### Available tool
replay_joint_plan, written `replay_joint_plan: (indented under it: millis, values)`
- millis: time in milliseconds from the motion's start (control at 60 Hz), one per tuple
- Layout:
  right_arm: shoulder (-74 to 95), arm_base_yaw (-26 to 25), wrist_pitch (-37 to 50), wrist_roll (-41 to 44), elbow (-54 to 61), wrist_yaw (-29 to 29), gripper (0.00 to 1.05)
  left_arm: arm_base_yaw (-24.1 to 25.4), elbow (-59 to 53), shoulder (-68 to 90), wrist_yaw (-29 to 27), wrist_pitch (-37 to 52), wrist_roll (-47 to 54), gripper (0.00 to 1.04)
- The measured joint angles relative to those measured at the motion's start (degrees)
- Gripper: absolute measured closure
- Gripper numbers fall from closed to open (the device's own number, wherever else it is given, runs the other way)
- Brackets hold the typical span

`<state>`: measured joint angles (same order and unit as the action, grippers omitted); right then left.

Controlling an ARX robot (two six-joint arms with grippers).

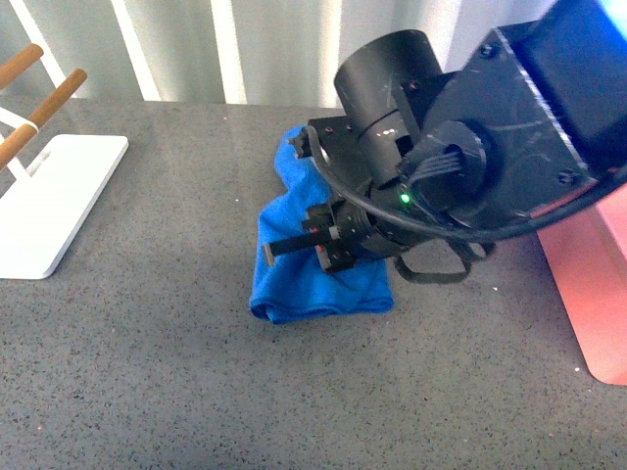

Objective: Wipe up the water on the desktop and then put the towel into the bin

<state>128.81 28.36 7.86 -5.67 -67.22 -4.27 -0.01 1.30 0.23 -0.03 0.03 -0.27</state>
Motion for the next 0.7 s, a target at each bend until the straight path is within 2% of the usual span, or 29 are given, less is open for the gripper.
replay_joint_plan:
  millis: [283, 700]
  values:
    - [-9.9, -4.5, 1.3, 8.7, 14.1, -0.1, 1.00, 0.0, 0.0, 0.0, 0.0, 0.0, 0.0, 0.07]
    - [-13.7, -12.6, 0.0, 16.3, 12.5, 1.7, 1.00, 0.0, 0.0, 0.0, 0.0, 0.0, 0.0, 0.07]
